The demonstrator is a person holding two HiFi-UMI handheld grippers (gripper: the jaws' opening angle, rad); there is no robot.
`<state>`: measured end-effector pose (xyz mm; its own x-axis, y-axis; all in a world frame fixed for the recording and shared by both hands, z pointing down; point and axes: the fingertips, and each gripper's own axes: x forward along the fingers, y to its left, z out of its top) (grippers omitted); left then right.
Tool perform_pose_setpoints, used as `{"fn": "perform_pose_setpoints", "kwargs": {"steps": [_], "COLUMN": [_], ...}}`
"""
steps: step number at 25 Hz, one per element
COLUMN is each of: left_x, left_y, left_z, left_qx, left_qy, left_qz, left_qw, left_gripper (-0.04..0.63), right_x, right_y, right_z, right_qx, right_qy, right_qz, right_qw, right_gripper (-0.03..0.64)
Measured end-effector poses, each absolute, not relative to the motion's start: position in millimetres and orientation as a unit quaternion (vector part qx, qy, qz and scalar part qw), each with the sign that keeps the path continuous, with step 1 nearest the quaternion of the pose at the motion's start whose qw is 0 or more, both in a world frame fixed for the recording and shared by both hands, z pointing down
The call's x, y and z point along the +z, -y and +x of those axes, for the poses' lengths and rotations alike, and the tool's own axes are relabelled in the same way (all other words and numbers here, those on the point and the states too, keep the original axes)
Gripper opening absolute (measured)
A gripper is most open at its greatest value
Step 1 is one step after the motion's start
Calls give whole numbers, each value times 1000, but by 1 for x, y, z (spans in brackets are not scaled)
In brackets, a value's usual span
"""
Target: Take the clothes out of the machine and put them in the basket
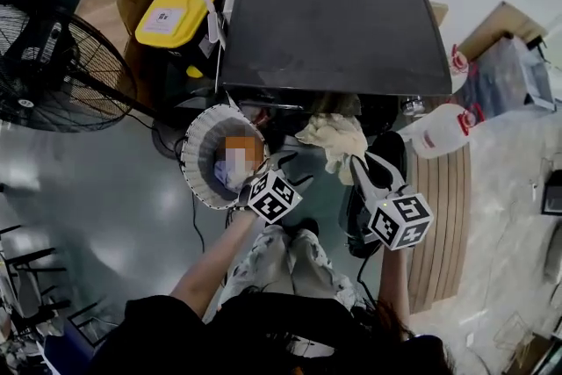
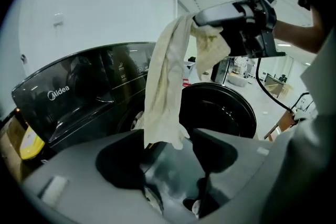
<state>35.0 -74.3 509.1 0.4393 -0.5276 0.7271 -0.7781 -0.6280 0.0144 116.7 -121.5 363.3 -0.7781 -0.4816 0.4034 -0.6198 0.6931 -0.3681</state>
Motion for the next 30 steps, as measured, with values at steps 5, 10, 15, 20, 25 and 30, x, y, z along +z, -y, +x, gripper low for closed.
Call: {"fn": "perform_pose_setpoints", "kwargs": {"steps": [5, 10, 15, 20, 25, 30], "left_x": [506, 502, 507, 475, 448, 401], "left_y": [73, 71, 82, 95, 85, 67], "left_z": [57, 67, 56, 57, 56, 37], "left_qx": [337, 337, 316, 238, 190, 89], "left_qy": [379, 398, 448, 485, 501, 515], "left_qz": [835, 829, 807, 804, 807, 808], "left_qw": [212, 202, 217, 251, 248, 271], "left_gripper": [351, 371, 380, 260, 14, 12], "right_x": [281, 200, 138, 106, 116, 138], "right_y": [120, 110, 88, 76, 83, 82], "right_z": [118, 115, 117, 117, 133, 133], "right_qx": [238, 213, 198, 188, 203, 214], "right_qy": [929, 950, 963, 970, 965, 964], "right_qz": [275, 227, 175, 135, 145, 146], "right_qw": [65, 2, -55, -79, -85, -59], "right_gripper": [81, 81, 81, 80, 81, 81]}}
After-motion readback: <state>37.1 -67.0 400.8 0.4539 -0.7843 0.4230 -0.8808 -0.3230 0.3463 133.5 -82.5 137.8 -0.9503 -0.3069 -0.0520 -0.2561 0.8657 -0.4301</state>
